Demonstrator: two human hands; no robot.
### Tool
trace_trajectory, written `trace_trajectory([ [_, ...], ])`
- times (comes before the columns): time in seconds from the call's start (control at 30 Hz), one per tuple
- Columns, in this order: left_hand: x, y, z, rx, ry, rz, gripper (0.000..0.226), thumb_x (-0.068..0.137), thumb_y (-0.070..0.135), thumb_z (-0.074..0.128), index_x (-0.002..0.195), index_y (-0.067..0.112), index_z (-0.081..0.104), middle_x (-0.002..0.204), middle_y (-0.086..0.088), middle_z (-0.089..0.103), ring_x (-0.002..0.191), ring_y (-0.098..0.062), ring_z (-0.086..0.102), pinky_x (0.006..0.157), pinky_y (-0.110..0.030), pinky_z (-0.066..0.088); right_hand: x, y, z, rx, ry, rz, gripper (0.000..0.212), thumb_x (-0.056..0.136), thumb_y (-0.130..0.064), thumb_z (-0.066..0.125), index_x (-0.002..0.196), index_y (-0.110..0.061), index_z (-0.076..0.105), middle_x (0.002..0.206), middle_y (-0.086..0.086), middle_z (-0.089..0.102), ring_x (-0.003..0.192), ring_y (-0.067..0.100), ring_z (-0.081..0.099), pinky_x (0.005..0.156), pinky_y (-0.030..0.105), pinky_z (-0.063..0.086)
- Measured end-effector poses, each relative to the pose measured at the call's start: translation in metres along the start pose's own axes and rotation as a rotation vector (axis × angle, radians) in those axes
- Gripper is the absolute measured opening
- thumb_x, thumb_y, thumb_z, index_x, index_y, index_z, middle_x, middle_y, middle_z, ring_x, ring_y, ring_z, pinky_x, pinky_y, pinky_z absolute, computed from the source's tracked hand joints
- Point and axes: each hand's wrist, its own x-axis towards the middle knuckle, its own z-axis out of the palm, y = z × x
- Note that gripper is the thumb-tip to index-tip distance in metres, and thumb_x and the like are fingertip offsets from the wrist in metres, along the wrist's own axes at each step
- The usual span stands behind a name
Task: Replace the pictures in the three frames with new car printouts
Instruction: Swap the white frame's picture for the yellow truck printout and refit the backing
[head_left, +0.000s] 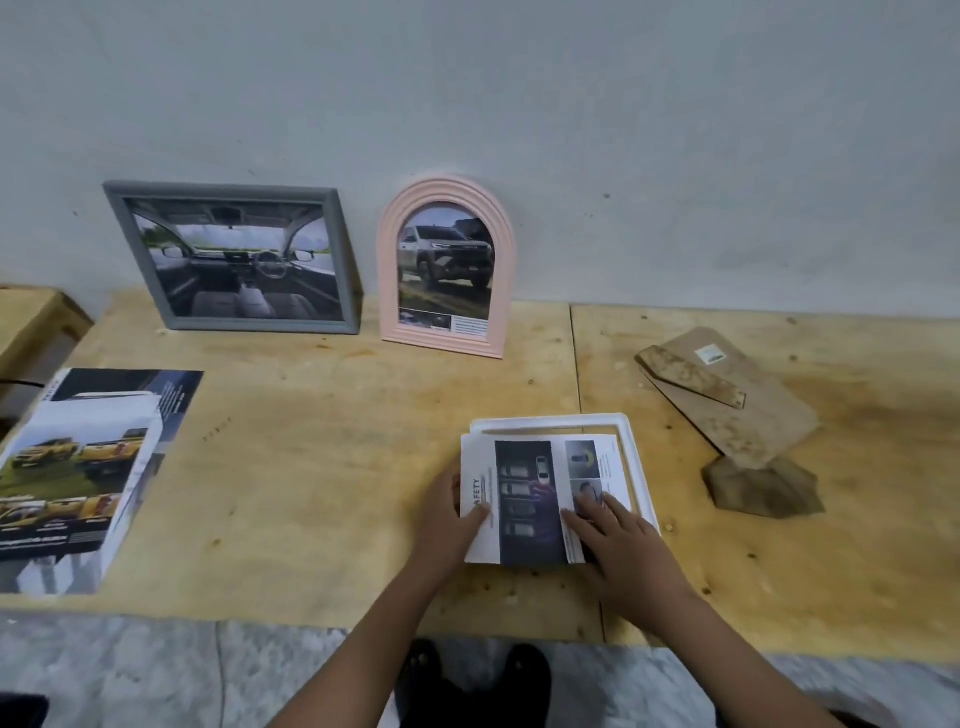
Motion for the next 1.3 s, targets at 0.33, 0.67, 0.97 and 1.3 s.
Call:
trace_trajectory([
  [0.33,0.002,0.001,0.014,0.478,-0.177,0.192,0.082,0.093,0.031,0.052,0.149,0.012,-0.005,0.157,0.000,-0.012,0.144,-0.015,-0.009,0.111,-0.020,-0.002,0.007,-0.005,-0.001,0.232,0.039,0.187,0.058,0.088,-0.051,0.052,0.139,-0.025,0.042,0.153,0.000,0.029,0.142,0.029,0.024,0.109,0.043,0.033],
  [0.67,0.023,-0.011,0.013,0.740,-0.294,0.287,0.077,0.095,0.050,0.036,0.149,0.017,-0.009,0.152,-0.003,-0.029,0.134,-0.012,-0.029,0.111,-0.027,-0.010,0.029,0.002,-0.019,0.389,0.128,0.328,0.061,0.085,-0.048,0.058,0.137,-0.024,0.037,0.151,0.003,0.024,0.142,0.022,0.016,0.113,0.037,0.025],
  [0.97,0.074,0.011,0.007,0.727,-0.295,0.253,0.071,0.096,0.050,0.031,0.150,0.014,0.001,0.159,-0.002,-0.006,0.145,-0.018,-0.009,0.113,-0.033,-0.008,0.043,0.016,-0.023,0.664,0.199,0.610,0.057,0.083,-0.025,0.067,0.132,-0.010,0.040,0.142,0.010,0.034,0.125,0.031,0.036,0.097,0.041,0.039],
  [1.3,0.057,-0.006,0.014,0.896,-0.399,0.363,0.092,0.084,0.071,0.025,0.147,0.017,-0.016,0.153,-0.001,-0.027,0.141,-0.018,-0.023,0.114,-0.034,-0.012,0.034,0.028,-0.014,0.961,0.283,0.718,0.061,0.080,-0.018,0.072,0.134,-0.009,0.045,0.135,0.010,0.044,0.122,0.023,0.044,0.096,0.028,0.036],
])
